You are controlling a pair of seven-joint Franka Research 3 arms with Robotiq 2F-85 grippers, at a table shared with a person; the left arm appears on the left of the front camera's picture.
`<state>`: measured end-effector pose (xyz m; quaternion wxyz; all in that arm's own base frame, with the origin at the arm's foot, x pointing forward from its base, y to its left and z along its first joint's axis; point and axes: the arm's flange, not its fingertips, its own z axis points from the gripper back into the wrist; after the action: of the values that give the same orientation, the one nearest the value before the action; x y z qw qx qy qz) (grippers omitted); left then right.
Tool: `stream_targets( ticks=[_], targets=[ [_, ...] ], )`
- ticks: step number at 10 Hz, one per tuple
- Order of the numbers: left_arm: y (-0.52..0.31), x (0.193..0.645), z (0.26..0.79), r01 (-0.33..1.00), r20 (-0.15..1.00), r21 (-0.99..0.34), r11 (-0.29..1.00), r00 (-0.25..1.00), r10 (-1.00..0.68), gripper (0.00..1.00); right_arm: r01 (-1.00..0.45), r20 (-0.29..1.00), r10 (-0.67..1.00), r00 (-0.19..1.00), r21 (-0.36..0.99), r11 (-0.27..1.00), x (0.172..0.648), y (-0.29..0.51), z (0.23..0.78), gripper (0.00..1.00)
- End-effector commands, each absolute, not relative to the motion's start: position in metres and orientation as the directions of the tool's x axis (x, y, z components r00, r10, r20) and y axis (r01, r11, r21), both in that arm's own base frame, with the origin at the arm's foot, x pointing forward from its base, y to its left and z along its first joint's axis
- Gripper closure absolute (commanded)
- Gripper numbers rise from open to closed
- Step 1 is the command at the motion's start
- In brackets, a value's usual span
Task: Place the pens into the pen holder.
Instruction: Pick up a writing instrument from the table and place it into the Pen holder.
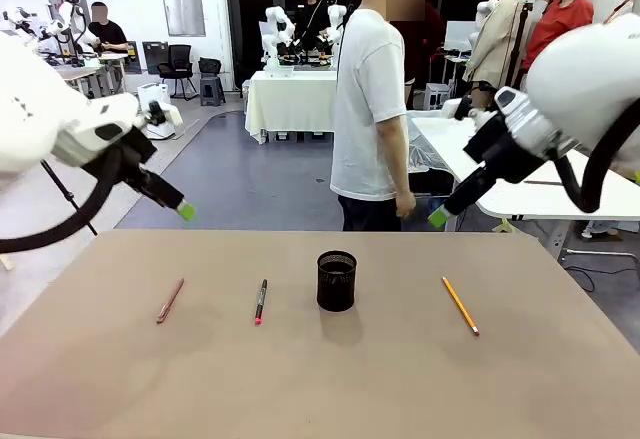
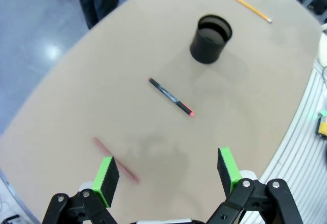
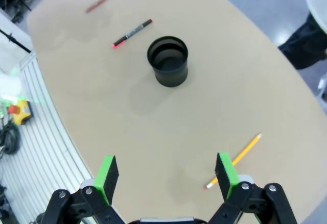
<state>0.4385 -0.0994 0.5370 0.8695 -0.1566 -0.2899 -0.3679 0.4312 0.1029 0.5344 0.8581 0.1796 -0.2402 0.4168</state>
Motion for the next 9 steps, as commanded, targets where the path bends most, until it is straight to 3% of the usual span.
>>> stream_targets(
  ticks=[1, 6, 9],
  targets=[
    [-0.088, 0.448, 0.557, 0.752, 0.659, -0.036, 0.658, 0.513, -0.551, 0.0, -0.84, 0.604, 0.632, 0.486, 0.122, 0.529, 0.44, 0.09, 0.549, 0.0],
    [-0.074, 0.449, 0.611, 0.774, 0.726, 0.035, 0.632, 0.415, -0.548, 0.0, -0.874, 0.705, 0.582, 0.406, 0.113, 0.472, 0.438, 0.063, 0.584, 0.0],
    [-0.077, 0.439, 0.626, 0.775, 0.746, 0.073, 0.628, 0.375, -0.55, 0.0, -0.862, 0.737, 0.553, 0.388, 0.078, 0.501, 0.436, 0.053, 0.611, 0.0]
  ],
)
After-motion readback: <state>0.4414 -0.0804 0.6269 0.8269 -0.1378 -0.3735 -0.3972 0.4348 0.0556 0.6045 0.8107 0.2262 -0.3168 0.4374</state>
